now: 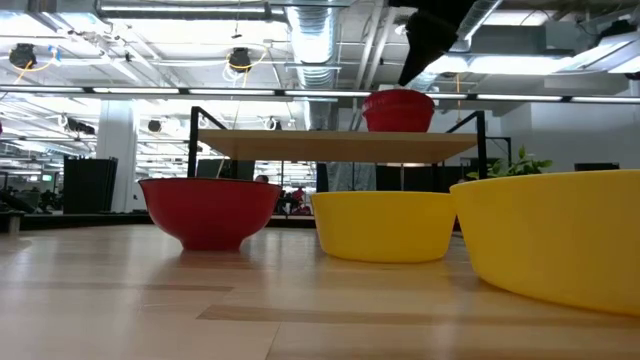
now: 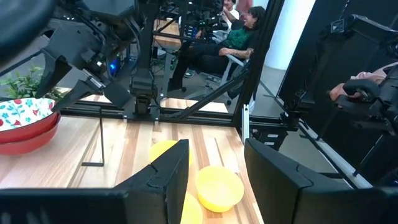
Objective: Pick & Place Mini bowls
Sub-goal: Stack the bottom red patterned bowl on top of the red patterned bowl on the shelf, then stack the red patterned bowl on top of the red patterned bowl on the shelf
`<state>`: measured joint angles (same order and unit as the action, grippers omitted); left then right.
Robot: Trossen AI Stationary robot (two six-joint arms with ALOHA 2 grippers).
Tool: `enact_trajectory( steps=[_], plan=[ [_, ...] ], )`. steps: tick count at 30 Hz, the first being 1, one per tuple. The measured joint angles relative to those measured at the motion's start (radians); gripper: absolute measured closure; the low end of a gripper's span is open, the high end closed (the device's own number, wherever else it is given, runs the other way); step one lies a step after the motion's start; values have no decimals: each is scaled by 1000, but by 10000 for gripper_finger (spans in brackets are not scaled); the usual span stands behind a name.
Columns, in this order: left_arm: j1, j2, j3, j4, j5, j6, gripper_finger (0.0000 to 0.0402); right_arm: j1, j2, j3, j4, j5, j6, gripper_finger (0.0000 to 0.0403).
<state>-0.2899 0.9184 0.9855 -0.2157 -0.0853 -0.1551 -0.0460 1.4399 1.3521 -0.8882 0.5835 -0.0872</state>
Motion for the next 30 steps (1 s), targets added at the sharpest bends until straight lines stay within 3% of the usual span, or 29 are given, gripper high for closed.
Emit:
enact_trajectory(
  steps=[16,30],
  plan=[
    [0,0,0,0,0,0,247,-7,26,0,-6,-34,-11,274],
    [0,0,0,-2,0,0,247,6,-18,11,10,78,-27,274]
  ],
)
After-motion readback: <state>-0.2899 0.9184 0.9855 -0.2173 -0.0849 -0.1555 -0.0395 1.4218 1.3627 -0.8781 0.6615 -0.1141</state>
